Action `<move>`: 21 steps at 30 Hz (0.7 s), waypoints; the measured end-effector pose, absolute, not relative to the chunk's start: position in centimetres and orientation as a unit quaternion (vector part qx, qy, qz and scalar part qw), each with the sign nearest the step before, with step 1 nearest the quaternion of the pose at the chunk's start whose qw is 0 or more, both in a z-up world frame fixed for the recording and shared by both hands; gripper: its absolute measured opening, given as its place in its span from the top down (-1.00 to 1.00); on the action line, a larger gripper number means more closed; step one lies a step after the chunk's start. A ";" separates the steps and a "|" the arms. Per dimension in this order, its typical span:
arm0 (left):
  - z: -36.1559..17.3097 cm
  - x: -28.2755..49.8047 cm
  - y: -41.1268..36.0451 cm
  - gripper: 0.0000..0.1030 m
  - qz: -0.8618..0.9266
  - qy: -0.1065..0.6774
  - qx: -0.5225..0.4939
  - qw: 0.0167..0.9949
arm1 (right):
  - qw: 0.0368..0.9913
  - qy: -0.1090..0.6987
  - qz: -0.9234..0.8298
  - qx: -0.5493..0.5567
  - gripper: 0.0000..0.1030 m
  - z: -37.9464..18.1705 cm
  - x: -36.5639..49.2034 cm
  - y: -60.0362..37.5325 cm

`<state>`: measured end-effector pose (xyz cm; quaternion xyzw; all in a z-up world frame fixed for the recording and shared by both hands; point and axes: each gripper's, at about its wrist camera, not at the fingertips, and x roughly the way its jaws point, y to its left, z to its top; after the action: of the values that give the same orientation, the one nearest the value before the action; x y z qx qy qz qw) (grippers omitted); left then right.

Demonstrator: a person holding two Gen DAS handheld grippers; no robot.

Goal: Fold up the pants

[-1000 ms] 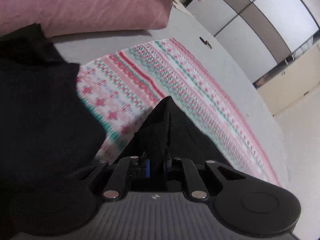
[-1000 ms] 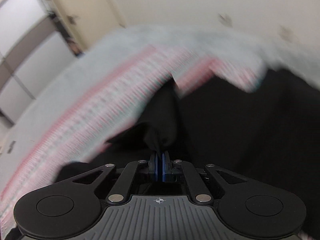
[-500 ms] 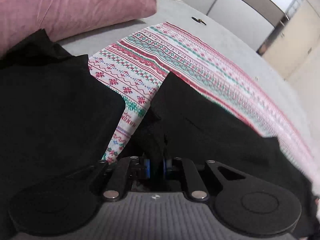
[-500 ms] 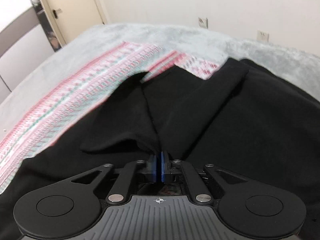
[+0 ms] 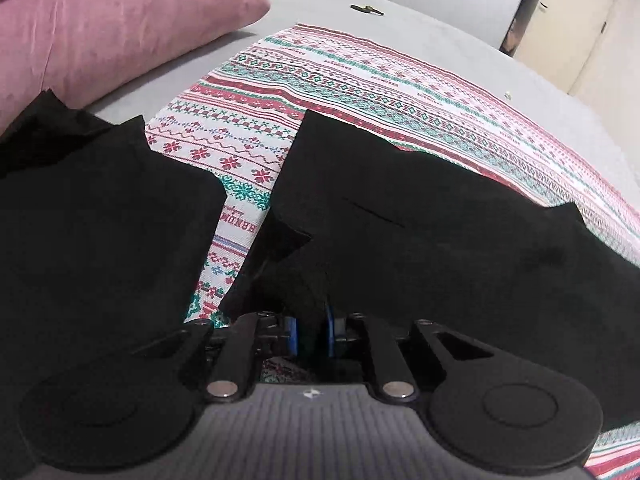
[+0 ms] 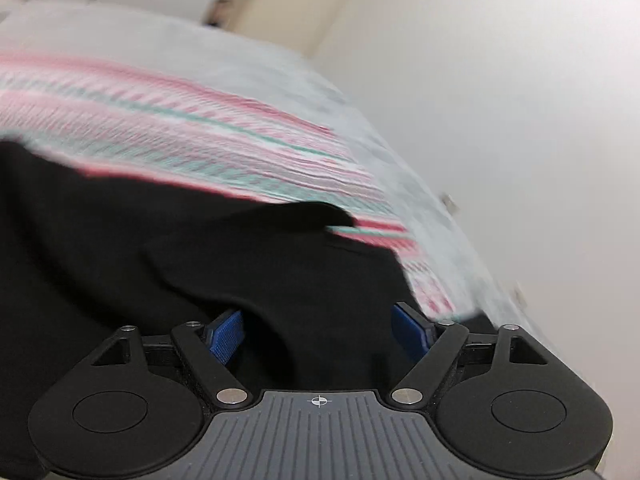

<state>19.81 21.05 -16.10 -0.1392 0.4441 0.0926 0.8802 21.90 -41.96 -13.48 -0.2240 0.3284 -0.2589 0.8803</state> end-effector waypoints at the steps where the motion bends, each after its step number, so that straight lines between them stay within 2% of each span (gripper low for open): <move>1: -16.1 19.8 21.1 0.39 0.092 0.444 -0.140 0.880 | 0.877 0.325 -0.259 -0.240 -0.25 -13.5 22.0 -41.7; 2: -16.1 19.8 21.1 0.39 0.092 0.443 -0.139 0.881 | 0.876 0.323 -0.274 -0.230 0.44 -13.4 22.4 -42.5; 3: -16.2 19.7 20.9 0.39 0.091 0.442 -0.132 0.882 | 0.881 0.323 -0.290 -0.187 0.91 -12.6 22.5 -43.5; 6: -16.1 19.6 20.6 0.39 0.090 0.441 -0.122 0.885 | 0.894 0.274 -0.355 0.015 0.88 -9.2 20.0 -49.2; 8: -16.0 19.6 20.6 0.39 0.090 0.441 -0.123 0.884 | 0.877 0.256 -0.396 0.096 0.86 -8.8 18.2 -52.8; 17: -16.1 19.9 20.3 0.34 0.094 0.442 -0.119 0.884 | 0.841 0.235 -0.463 0.153 0.86 -8.8 14.2 -55.8; 21: -15.9 19.8 20.5 0.07 0.077 0.441 -0.129 0.885 | 0.843 0.239 -0.463 0.136 0.86 -9.1 15.1 -55.6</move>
<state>19.78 20.46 -15.94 -0.1291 0.4410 0.0769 0.8848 15.07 -55.55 -9.06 0.1360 0.2387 -0.4630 0.8427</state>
